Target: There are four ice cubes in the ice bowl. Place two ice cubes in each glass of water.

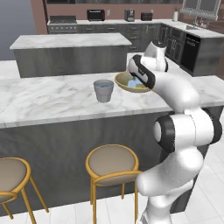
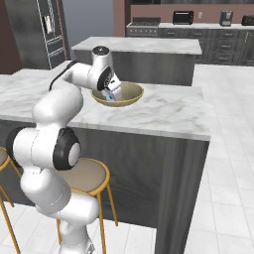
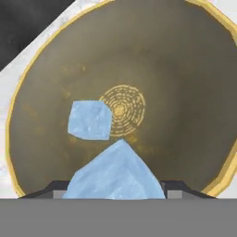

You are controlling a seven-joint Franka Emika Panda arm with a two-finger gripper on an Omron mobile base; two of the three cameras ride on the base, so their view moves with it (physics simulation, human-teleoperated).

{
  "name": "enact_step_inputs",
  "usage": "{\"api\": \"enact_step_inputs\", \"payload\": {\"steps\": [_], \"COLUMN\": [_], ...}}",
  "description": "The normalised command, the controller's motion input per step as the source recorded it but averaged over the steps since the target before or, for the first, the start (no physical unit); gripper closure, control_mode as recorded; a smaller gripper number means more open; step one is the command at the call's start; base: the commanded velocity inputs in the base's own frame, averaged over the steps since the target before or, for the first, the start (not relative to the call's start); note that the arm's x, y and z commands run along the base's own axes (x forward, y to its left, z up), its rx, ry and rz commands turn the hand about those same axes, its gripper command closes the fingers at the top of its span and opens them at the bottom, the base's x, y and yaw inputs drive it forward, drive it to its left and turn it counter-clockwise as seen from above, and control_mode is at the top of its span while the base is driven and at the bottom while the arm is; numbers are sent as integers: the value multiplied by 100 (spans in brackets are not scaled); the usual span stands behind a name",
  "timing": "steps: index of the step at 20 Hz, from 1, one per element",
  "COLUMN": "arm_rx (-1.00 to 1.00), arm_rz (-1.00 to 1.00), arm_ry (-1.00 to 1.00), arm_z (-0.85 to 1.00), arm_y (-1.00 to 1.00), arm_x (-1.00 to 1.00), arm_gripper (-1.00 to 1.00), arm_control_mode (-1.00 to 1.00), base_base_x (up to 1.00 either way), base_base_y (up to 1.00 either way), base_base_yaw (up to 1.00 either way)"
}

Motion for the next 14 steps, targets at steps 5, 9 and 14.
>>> {"api": "enact_step_inputs", "payload": {"steps": [5, 9, 14], "arm_rx": [0, 0, 0], "arm_rz": [-10, -3, 2], "arm_ry": [20, 31, 19], "arm_z": [89, 71, -6], "arm_y": [0, 0, 0], "arm_x": [-12, -12, -80], "arm_gripper": [100, 100, 100], "arm_control_mode": [-100, -100, -100], "base_base_x": [0, 0, 0], "base_base_y": [0, 0, 0], "base_base_yaw": [0, 0, 0]}}
